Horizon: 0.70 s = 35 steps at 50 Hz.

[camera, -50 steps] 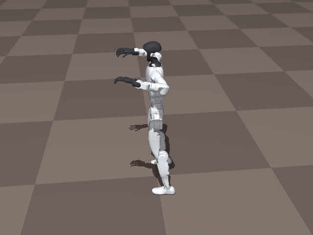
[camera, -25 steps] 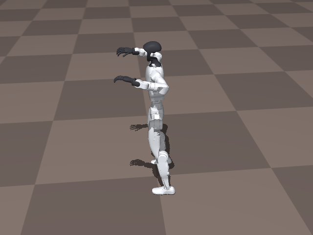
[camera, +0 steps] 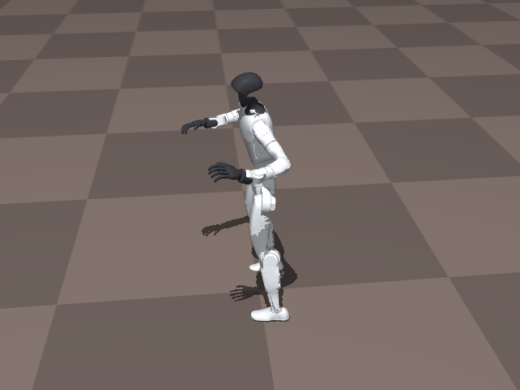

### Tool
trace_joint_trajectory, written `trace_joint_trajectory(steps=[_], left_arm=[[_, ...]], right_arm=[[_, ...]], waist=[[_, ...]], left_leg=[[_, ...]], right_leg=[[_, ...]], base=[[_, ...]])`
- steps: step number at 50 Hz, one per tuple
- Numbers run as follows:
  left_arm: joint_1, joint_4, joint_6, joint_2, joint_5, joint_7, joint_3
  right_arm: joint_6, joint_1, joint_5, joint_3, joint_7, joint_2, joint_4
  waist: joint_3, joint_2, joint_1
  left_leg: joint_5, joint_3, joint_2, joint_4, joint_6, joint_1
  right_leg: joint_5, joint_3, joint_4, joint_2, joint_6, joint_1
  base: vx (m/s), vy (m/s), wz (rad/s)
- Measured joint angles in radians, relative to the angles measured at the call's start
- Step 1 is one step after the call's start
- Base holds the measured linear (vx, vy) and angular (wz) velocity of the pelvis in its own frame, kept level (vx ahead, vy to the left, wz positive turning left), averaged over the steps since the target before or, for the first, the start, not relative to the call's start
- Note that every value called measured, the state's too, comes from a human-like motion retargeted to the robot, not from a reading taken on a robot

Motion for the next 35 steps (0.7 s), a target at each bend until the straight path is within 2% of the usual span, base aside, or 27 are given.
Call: trace_joint_trajectory(steps=[5, 10, 14, 18, 20, 30, 35], left_arm=[[-0.042, 0.2, 0.03, -0.155, -0.038, 0.011, -0.135], [-0.118, 0.532, 0.06, -0.295, -0.197, -0.036, -0.298], [-0.142, 0.844, 0.092, -0.403, -0.331, -0.094, -0.341], [-0.121, 1.119, 0.094, -0.465, -0.481, -0.113, -0.309], [-0.07, 1.159, 0.154, -0.52, -0.651, -0.017, -0.207], [0.133, 1.322, 0.203, -0.624, -0.932, -0.074, -0.045], [0.141, 1.39, 0.249, -0.66, -1.038, -0.115, -0.011]], right_arm=[[-0.014, -0.162, -0.029, 0.258, -0.016, 0.126, 0.043], [-0.019, -0.344, -0.031, 0.466, -0.035, 0.195, 0.029], [-0.019, -0.482, -0.034, 0.59, -0.055, 0.269, 0.02], [-0.024, -0.643, -0.05, 0.691, -0.115, 0.337, 0.028], [0.112, -0.776, -0.24, 0.779, -0.095, 0.319, 0.057], [0.128, -1.142, -0.196, 0.903, -0.122, 0.295, -0.093], [0.136, -1.169, -0.173, 0.878, -0.087, 0.272, -0.179]], waist=[[0.075, -0.042, 0.071], [0.169, -0.064, 0.156], [0.237, -0.075, 0.232], [0.293, -0.089, 0.312], [0.334, -0.042, 0.36], [0.356, -0.02, 0.44], [0.356, -0.009, 0.414]], left_leg=[[0.022, -0.058, -0.001, 0.01, 0.011, -0.055], [0.053, -0.141, -0.007, 0.003, 0.021, -0.113], [0.082, -0.204, 0.001, -0.027, 0.023, -0.144], [0.115, -0.26, 0.022, -0.068, 0.018, -0.175], [0.126, -0.275, 0.061, -0.091, -0.06, -0.178], [0.183, -0.406, 0.112, -0.081, -0.084, -0.408], [0.206, -0.412, 0.135, -0.068, -0.085, -0.504]], right_leg=[[-0.005, -0.05, 0.024, 0.002, -0.006, -0.026], [-0.028, -0.126, 0.072, -0.003, -0.013, -0.055], [-0.052, -0.185, 0.114, 0.0, -0.017, -0.078], [-0.072, -0.238, 0.155, 0.011, -0.02, -0.108], [-0.069, -0.253, 0.172, 0.043, -0.025, -0.117], [-0.099, -0.355, 0.309, 0.084, -0.069, -0.329], [-0.106, -0.347, 0.368, 0.099, -0.098, -0.45]], base=[[-0.1, -0.04, 0.57], [-0.08, -0.05, 0.83], [-0.05, -0.08, 0.82], [-0.04, -0.11, 0.7], [-0.06, -0.11, 0.44], [-0.11, -0.14, 0.47], [-0.15, -0.13, -0.16]])
